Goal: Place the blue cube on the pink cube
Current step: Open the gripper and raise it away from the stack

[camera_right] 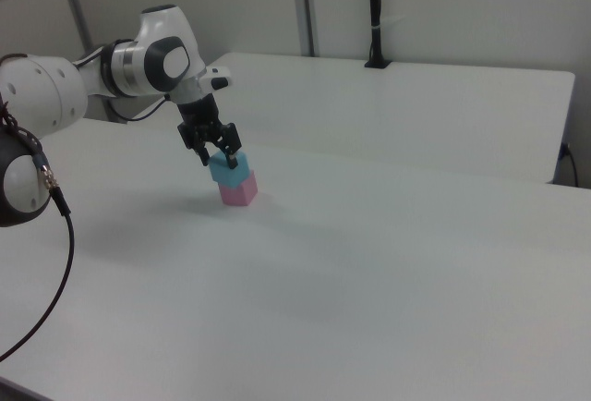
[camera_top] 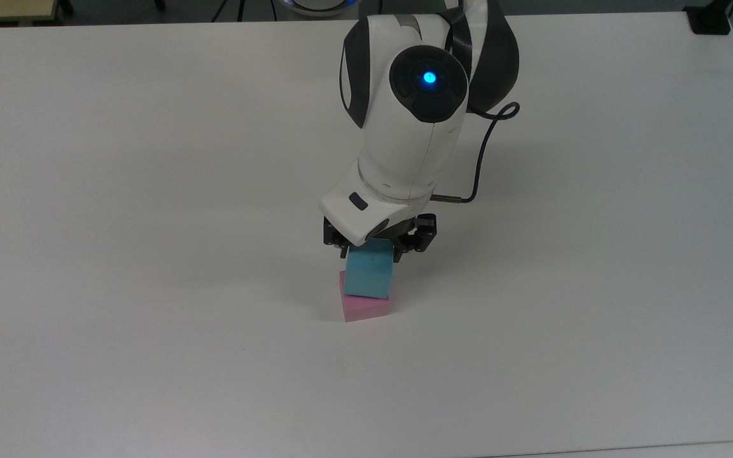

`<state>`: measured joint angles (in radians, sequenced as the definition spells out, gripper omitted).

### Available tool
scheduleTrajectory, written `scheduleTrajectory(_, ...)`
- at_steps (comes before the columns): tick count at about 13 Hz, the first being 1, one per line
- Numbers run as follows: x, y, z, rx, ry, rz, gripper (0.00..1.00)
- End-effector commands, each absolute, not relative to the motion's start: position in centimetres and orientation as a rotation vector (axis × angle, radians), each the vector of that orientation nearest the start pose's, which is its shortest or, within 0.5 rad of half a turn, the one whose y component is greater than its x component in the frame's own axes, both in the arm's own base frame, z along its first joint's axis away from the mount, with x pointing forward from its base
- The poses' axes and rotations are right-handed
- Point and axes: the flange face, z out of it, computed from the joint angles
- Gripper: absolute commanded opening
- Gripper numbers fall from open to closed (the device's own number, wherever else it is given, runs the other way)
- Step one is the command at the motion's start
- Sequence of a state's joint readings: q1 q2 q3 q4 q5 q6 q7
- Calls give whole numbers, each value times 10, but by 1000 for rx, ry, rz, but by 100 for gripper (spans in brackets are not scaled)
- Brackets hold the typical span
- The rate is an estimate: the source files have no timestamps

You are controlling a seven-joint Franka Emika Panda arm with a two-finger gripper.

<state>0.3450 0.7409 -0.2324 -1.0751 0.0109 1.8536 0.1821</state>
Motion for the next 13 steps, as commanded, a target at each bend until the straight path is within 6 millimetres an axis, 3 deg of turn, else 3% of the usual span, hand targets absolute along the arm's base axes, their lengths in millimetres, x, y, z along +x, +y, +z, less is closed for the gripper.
scheduleTrajectory(1,747,143,406,-3261,70,-154,100)
scheduleTrajectory(3,744,143,414,-3259,79,-150,100)
scheduleTrajectory(4,737,137,437,-3244,93,-171,100)
scheduleTrajectory(5,719,128,462,-3223,92,-164,100)
scheduleTrajectory(7,661,115,522,-3169,31,-162,100)
scheduleTrajectory(8,628,113,535,-3167,-9,-121,100)
scheduleTrajectory(10,581,81,548,-3175,26,-48,100)
scheduleTrajectory(12,557,46,567,-3167,95,-17,100)
scheduleTrajectory(13,553,39,574,-3168,86,-2,100)
